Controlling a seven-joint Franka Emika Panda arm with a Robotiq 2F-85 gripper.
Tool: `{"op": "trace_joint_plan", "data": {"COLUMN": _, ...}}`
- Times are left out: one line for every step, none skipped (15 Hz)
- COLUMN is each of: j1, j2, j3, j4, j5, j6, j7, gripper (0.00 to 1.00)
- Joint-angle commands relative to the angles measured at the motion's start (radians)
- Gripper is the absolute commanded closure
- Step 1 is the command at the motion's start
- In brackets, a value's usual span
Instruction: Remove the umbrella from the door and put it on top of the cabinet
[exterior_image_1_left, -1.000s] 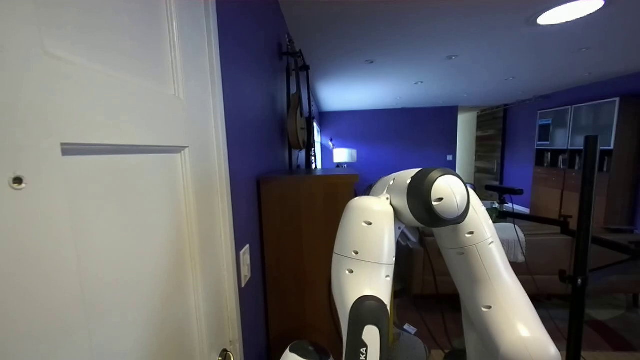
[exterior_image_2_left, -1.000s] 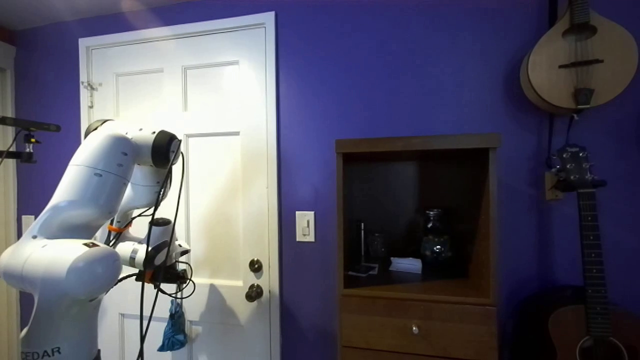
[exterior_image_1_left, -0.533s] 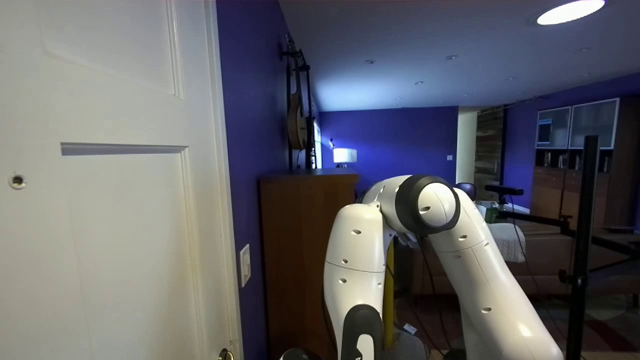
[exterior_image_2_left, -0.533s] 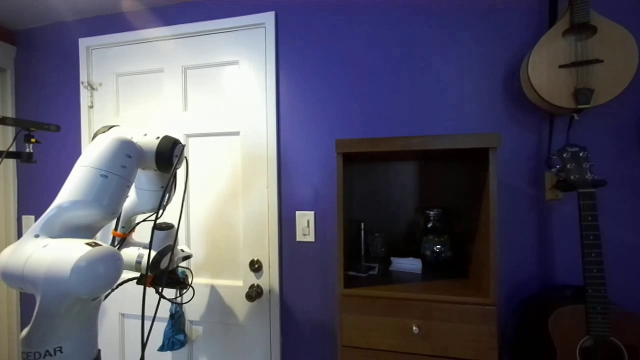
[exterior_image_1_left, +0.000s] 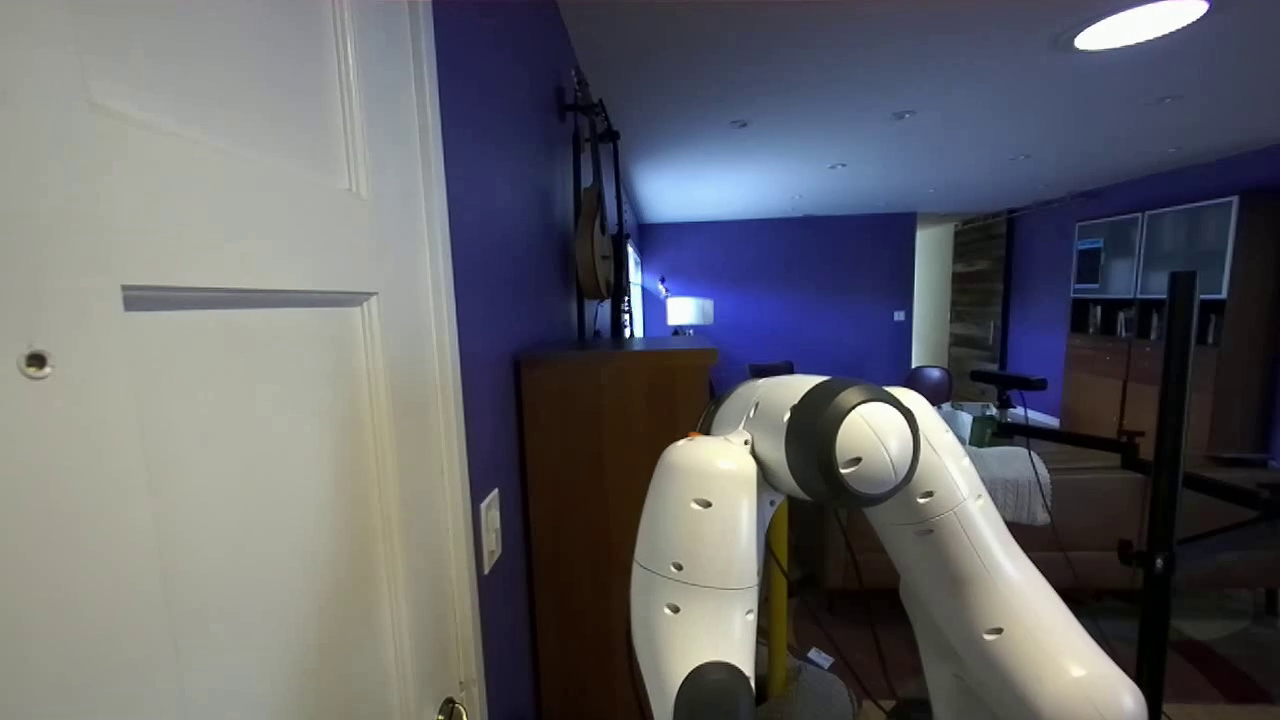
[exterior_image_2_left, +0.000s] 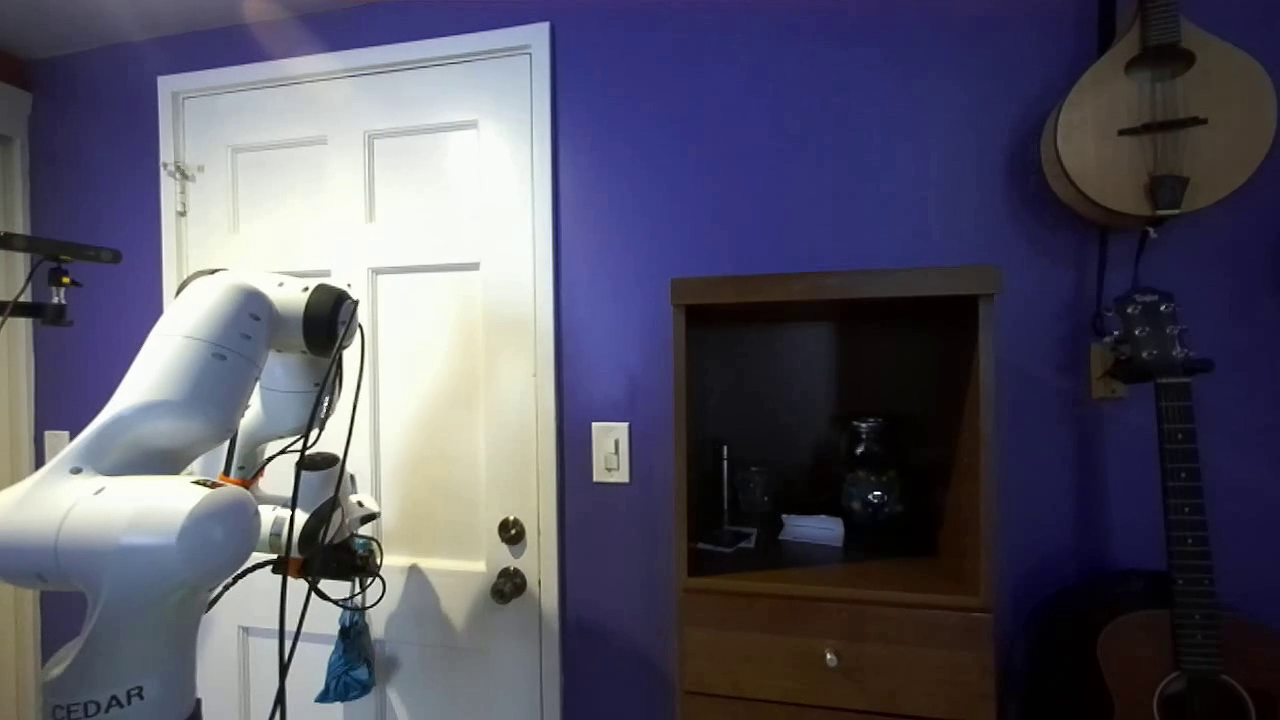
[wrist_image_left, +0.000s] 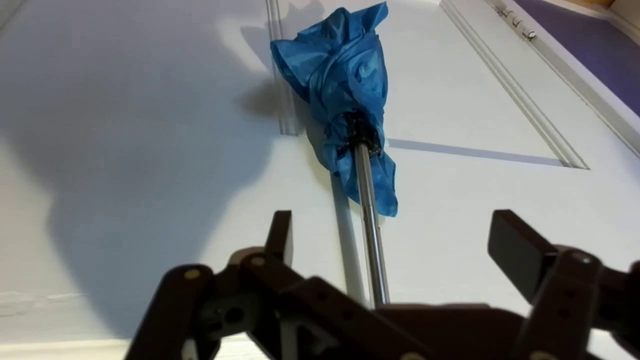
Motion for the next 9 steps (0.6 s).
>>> {"op": "trace_joint_plan", "data": {"j1": 0.076, "j2": 0.062, "j3": -0.045, "j4": 0.077, "j5": 0.020, "j6": 0.030, "j7": 0.021, "gripper": 0.00}}
{"op": "trace_joint_plan", "data": {"j1": 0.091, "j2": 0.068, "j3": -0.057, "j4": 0.087, "j5": 0.022, "j6": 0.033, "j7": 0.020, "gripper": 0.00}}
{"op": "trace_joint_plan", "data": {"j1": 0.109, "j2": 0.071, "j3": -0.072, "j4": 0.097, "j5": 0.029, "j6": 0.029, "j7": 0.022, "gripper": 0.00}}
{"op": "trace_joint_plan", "data": {"j1": 0.121, "j2": 0.078, "j3": -0.082, "j4": 0.110, "j5": 0.032, "j6": 0.030, "j7": 0.024, "gripper": 0.00}}
{"op": "trace_joint_plan", "data": {"j1": 0.138, "j2": 0.086, "j3": -0.097, "j4": 0.124, "j5": 0.038, "j6": 0.029, "j7": 0.025, "gripper": 0.00}}
{"op": "trace_joint_plan", "data": {"j1": 0.152, "j2": 0.098, "j3": -0.109, "j4": 0.142, "j5": 0.044, "j6": 0.028, "j7": 0.027, "gripper": 0.00}}
{"op": "trace_joint_plan", "data": {"j1": 0.168, "j2": 0.107, "j3": -0.124, "j4": 0.158, "j5": 0.050, "j6": 0.026, "j7": 0.028, "gripper": 0.00}}
{"op": "trace_joint_plan", "data": {"j1": 0.191, "j2": 0.113, "j3": -0.145, "j4": 0.172, "j5": 0.066, "j6": 0.023, "j7": 0.033, "gripper": 0.00}}
{"op": "trace_joint_plan", "data": {"j1": 0.205, "j2": 0.123, "j3": -0.157, "j4": 0.188, "j5": 0.074, "j6": 0.027, "j7": 0.036, "gripper": 0.00}}
